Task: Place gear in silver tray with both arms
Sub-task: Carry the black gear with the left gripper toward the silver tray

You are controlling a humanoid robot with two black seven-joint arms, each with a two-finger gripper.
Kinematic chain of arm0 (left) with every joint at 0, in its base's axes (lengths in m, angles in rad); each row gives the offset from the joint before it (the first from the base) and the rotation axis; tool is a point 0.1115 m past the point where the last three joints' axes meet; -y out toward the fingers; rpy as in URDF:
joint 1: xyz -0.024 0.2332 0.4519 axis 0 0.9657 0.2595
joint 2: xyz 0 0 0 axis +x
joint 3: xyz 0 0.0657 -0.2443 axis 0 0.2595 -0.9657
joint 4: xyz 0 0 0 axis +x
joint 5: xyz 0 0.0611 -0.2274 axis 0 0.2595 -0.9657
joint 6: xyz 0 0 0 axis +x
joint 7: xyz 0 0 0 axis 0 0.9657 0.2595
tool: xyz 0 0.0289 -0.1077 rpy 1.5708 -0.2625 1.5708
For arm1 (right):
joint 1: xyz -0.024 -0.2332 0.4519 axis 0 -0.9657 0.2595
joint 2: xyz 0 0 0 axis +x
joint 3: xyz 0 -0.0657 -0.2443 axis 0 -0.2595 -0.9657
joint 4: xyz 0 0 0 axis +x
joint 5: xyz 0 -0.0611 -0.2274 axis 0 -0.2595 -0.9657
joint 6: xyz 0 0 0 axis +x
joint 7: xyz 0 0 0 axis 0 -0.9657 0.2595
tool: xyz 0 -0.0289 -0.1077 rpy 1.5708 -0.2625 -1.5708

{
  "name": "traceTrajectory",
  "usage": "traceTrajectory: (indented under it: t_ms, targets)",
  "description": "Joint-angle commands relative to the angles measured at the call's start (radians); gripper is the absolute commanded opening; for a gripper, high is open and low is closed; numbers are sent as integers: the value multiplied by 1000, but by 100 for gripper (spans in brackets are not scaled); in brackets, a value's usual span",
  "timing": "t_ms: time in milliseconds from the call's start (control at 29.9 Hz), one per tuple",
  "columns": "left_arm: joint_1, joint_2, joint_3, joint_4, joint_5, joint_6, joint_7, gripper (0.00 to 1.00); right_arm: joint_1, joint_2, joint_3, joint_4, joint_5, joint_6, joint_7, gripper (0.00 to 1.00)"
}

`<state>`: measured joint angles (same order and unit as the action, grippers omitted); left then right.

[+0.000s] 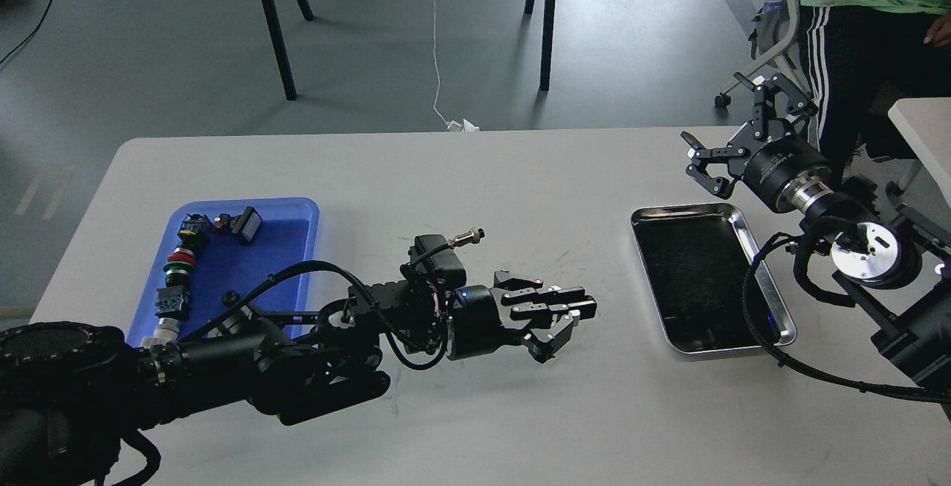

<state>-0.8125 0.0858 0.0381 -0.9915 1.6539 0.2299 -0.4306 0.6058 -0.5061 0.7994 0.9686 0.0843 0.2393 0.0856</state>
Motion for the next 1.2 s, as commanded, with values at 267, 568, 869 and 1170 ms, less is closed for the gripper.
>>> traceTrajectory:
  t_ms: [267, 568, 869, 1170]
  targets:
    - [18, -86, 35, 158, 56, 19, 3, 9, 5, 0, -17, 1, 0, 0, 0, 99]
    - [21, -86, 72, 211, 61, 46, 4, 9, 3, 0, -19, -1, 0, 0, 0, 99]
    - [12, -86, 69, 214, 46, 45, 4, 17, 3, -3, -19, 1, 0, 0, 0, 99]
    - [9, -86, 68, 202, 43, 45, 1, 34, 3, -12, -20, 4, 0, 2, 0, 99]
